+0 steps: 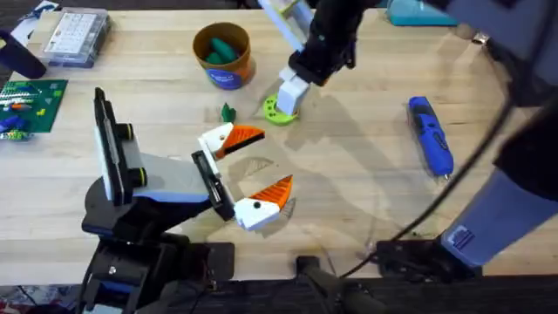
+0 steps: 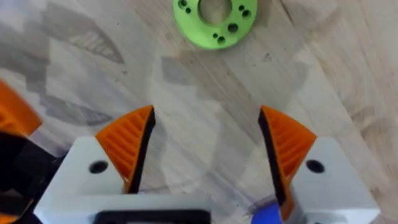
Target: Pick up the gripper from the table and insert it into the empty holder that is missing its gripper. Then pick up a screw, insert it into the mounting hole, and use the screwdriver to tighten it. Finally, clean up the table by picking up the vegetable and placing it into the bucket.
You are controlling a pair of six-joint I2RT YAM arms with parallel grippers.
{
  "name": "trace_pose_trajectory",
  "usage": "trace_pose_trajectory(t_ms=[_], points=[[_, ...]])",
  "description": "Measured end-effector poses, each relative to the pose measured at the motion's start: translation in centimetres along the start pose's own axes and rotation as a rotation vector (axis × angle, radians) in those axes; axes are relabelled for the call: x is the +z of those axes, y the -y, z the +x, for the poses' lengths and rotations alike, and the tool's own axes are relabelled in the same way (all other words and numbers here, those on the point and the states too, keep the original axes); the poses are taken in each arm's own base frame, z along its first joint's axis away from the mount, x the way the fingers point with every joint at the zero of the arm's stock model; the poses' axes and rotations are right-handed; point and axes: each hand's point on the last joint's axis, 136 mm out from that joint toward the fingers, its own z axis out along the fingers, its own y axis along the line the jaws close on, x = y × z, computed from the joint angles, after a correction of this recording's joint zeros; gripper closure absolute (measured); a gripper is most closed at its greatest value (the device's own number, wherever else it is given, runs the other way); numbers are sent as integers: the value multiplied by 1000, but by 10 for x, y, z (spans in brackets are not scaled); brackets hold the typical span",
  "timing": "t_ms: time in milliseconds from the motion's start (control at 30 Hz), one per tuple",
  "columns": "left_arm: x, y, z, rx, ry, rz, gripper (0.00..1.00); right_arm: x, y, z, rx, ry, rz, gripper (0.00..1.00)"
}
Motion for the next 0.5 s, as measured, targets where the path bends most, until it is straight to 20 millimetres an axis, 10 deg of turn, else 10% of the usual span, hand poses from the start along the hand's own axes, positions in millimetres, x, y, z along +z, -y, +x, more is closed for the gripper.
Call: trace_pose_trajectory(t_ms=[267, 500], points=[[0, 0, 0, 0, 0, 0, 14, -53, -12, 14, 12, 169, -5, 4], [0, 0, 0, -1, 0, 0, 14, -26, 7, 28, 111, 230, 4, 4]])
